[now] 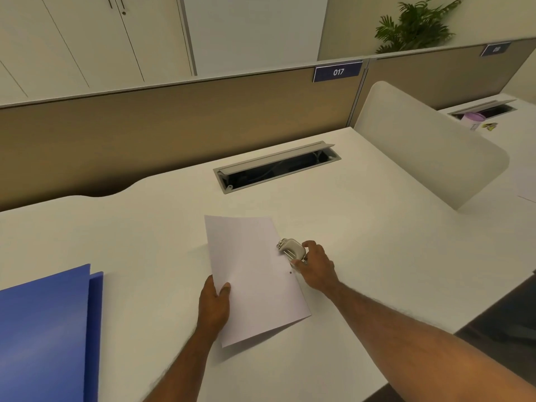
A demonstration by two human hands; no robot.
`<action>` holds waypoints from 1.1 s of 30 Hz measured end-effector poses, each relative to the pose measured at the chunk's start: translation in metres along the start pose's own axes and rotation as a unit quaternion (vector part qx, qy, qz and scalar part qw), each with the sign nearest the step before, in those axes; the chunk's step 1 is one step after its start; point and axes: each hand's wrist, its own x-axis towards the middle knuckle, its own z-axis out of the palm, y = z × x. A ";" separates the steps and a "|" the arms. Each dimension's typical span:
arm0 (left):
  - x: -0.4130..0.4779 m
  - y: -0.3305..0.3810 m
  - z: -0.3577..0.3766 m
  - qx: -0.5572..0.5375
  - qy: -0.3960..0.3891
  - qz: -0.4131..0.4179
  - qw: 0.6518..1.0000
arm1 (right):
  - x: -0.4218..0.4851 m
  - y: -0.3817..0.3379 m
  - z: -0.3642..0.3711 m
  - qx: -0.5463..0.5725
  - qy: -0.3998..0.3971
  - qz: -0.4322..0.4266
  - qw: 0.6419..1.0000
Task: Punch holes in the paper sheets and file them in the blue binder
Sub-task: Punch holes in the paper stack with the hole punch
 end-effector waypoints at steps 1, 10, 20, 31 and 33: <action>-0.001 0.000 0.001 -0.002 0.001 -0.001 1.000 | 0.002 0.000 0.000 0.018 0.002 0.012 1.000; -0.004 0.002 0.002 -0.001 0.007 -0.007 1.000 | 0.021 0.003 0.004 0.139 0.011 0.070 0.988; -0.003 0.001 0.003 0.007 0.008 -0.018 1.000 | 0.018 0.013 0.003 0.202 -0.012 0.068 0.977; 0.000 -0.010 0.000 0.033 0.008 -0.026 0.999 | 0.018 0.021 -0.009 0.216 0.045 0.105 0.970; 0.000 -0.011 0.001 0.029 0.011 -0.029 0.999 | 0.021 0.023 -0.008 0.208 0.048 0.098 0.972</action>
